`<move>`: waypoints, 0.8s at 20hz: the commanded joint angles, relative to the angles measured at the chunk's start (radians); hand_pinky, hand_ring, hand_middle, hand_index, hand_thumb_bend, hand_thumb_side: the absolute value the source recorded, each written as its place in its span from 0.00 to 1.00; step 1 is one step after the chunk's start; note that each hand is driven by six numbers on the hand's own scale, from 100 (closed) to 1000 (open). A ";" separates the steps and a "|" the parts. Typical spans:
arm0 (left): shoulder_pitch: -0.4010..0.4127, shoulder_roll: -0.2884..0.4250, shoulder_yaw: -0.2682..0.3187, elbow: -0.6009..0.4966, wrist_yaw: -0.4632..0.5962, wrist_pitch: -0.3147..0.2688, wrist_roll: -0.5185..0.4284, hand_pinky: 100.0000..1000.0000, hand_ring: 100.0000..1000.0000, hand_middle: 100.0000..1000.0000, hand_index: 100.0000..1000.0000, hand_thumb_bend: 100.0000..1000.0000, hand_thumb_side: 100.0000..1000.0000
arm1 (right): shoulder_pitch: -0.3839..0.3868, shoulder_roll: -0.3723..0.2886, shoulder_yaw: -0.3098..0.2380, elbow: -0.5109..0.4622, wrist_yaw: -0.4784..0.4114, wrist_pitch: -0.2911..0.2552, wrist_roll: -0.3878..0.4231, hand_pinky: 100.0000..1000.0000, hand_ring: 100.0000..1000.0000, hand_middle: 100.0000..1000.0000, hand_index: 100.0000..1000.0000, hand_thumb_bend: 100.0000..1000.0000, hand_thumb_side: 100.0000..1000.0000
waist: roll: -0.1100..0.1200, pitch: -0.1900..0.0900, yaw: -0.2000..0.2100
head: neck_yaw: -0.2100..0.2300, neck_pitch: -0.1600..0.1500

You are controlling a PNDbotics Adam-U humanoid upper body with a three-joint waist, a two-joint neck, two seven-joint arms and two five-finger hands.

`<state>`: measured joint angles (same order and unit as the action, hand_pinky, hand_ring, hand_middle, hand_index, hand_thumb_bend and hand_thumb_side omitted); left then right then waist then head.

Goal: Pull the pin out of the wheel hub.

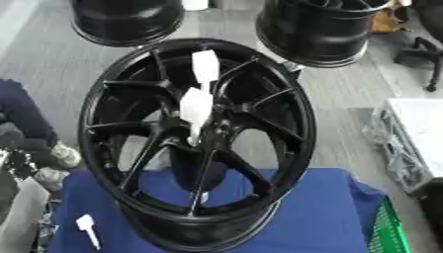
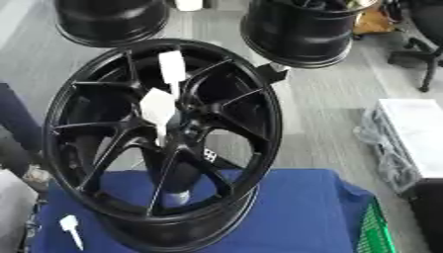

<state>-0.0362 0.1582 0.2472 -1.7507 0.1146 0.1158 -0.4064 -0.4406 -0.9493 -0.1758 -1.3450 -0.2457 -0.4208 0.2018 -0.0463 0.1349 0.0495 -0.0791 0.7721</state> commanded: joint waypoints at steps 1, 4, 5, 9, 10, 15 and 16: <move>-0.007 0.010 0.014 -0.018 -0.005 -0.002 0.011 0.70 0.54 0.52 0.62 0.33 0.71 | 0.111 -0.013 -0.154 0.093 0.041 -0.011 -0.232 0.66 0.56 0.29 0.37 0.00 0.41 | -0.001 -0.005 -0.006 | -0.002 -0.002; -0.006 0.010 0.016 -0.018 -0.006 -0.002 0.014 0.70 0.54 0.52 0.62 0.33 0.71 | 0.261 0.067 -0.206 0.345 0.050 0.019 -0.498 0.67 0.61 0.51 0.59 0.00 0.41 | 0.001 -0.001 -0.013 | -0.013 -0.002; -0.006 0.011 0.016 -0.018 -0.006 -0.003 0.014 0.70 0.54 0.52 0.62 0.33 0.71 | 0.295 0.093 -0.194 0.430 0.032 0.025 -0.567 0.68 0.64 0.58 0.68 0.00 0.42 | 0.002 0.000 -0.014 | -0.017 -0.002; -0.003 0.010 0.013 -0.017 -0.004 -0.006 0.012 0.70 0.54 0.52 0.62 0.33 0.71 | 0.368 0.208 -0.101 0.666 -0.098 0.037 -0.706 0.73 0.74 0.79 0.86 0.00 0.68 | 0.009 -0.002 -0.013 | -0.037 -0.002; -0.002 0.008 0.012 -0.016 -0.004 -0.007 0.011 0.70 0.54 0.52 0.62 0.33 0.71 | 0.377 0.239 -0.085 0.695 -0.130 0.041 -0.729 0.73 0.74 0.80 0.86 0.00 0.73 | 0.013 -0.003 -0.012 | -0.042 -0.002; 0.004 0.004 0.011 -0.014 0.000 -0.011 0.009 0.70 0.54 0.52 0.62 0.32 0.71 | 0.392 0.360 -0.040 0.709 -0.192 0.051 -0.784 0.72 0.73 0.79 0.85 0.00 0.93 | 0.027 -0.009 -0.013 | -0.057 -0.002; 0.005 0.003 0.011 -0.014 0.001 -0.012 0.009 0.70 0.54 0.52 0.62 0.32 0.71 | 0.392 0.377 -0.038 0.696 -0.186 0.052 -0.786 0.72 0.72 0.78 0.85 0.00 0.93 | 0.028 -0.010 -0.013 | -0.058 -0.002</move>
<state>-0.0270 0.1539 0.2560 -1.7508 0.1148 0.1086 -0.3974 -0.0480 -0.5609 -0.2180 -0.6397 -0.4233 -0.3700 -0.5730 -0.0171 0.1381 0.0370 -0.1326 0.7721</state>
